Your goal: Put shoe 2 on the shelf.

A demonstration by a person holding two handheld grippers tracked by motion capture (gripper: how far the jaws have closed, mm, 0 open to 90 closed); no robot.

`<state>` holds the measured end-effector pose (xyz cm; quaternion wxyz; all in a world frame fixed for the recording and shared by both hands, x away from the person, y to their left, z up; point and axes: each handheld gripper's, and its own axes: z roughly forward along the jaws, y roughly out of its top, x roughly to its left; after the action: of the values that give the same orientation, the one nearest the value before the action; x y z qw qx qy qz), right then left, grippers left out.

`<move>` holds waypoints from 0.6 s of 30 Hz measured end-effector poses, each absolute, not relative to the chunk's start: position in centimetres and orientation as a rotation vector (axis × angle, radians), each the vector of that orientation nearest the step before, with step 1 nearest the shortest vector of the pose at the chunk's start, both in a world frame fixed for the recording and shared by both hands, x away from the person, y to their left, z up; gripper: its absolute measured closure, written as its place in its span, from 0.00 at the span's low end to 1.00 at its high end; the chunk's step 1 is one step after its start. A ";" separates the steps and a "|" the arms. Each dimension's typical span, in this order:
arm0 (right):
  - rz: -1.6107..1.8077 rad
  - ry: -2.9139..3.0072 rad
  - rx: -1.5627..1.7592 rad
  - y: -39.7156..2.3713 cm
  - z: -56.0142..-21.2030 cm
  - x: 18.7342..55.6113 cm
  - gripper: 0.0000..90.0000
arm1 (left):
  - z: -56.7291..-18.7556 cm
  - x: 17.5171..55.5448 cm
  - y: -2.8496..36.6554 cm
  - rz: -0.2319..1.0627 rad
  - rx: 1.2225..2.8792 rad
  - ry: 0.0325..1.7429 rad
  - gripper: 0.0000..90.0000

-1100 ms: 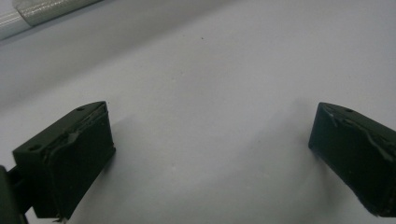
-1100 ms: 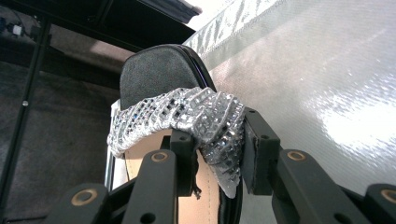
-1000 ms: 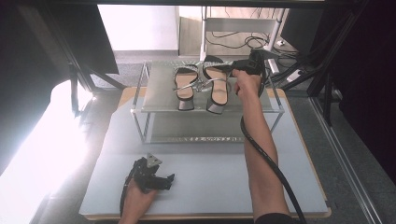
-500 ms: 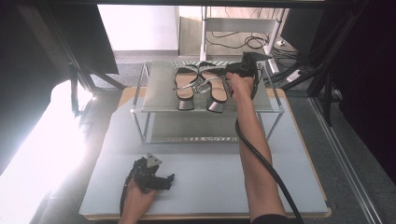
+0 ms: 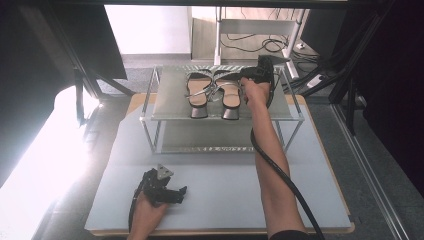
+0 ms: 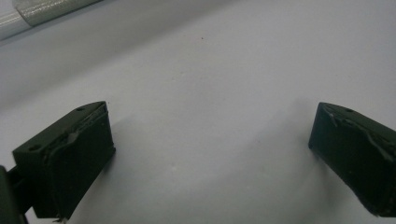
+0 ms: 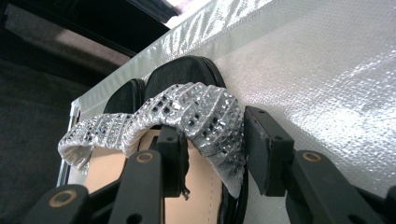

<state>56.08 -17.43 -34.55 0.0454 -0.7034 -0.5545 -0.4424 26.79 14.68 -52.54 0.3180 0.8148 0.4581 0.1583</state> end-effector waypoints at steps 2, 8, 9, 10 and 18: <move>-1.358 -1.677 -2.140 -17.5 -34.7 56.0 0.66 | -52.5 26.8 14.7 0.417 2.143 1.205 0.00; -1.417 -1.677 -2.030 -18.1 -34.9 55.7 0.50 | -52.5 26.8 14.7 0.417 2.143 1.205 0.00; -1.424 -1.685 -2.010 -18.3 -34.9 55.6 0.48 | -52.5 26.8 14.7 0.417 2.143 1.205 0.00; -1.431 -1.685 -1.993 -18.5 -34.8 55.5 0.46 | -52.5 26.8 14.7 0.417 2.143 1.205 0.00; -1.492 -1.693 -1.893 -19.7 -34.7 54.3 0.40 | -52.5 26.8 14.7 0.418 2.143 1.205 0.00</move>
<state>54.28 -19.74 -34.70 0.0982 -0.6396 -0.5720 -0.5041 26.78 14.67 -52.55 0.3180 0.8147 0.4582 0.1587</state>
